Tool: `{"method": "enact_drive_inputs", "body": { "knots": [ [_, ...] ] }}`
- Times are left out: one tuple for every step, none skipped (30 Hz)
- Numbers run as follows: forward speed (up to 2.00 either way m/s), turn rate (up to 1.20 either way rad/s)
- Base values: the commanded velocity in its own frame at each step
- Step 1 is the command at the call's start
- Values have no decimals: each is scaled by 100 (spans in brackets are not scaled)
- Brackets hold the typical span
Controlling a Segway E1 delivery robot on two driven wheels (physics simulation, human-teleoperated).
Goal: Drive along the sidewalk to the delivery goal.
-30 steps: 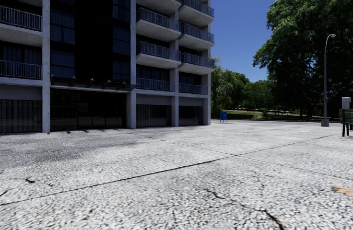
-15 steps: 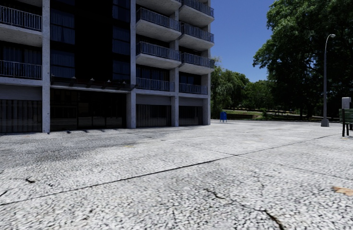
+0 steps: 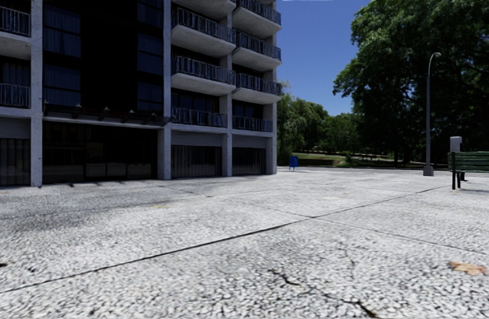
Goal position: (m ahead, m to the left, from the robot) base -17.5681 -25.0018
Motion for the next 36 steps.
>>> {"method": "enact_drive_inputs", "body": {
  "knots": [
    [149, -48],
    [155, -54],
    [158, -57],
    [158, -57],
    [159, -57],
    [159, -57],
    [159, -57],
    [159, -57],
    [159, -57],
    [159, -57],
    [159, -57],
    [159, -57],
    [159, -57],
    [159, -57],
    [160, -57],
    [160, -57],
    [160, -58],
    [160, -64],
    [160, -79],
    [160, -79],
    [160, -79],
    [160, -79],
    [160, -79],
    [160, -79],
    [160, -79],
    [160, -79],
    [160, -79],
    [160, -79],
    [160, -79],
    [160, -79],
    [160, -79],
    [160, -79],
    [160, -79],
    [160, -79],
    [160, -79],
    [160, -79]
  ]
}}
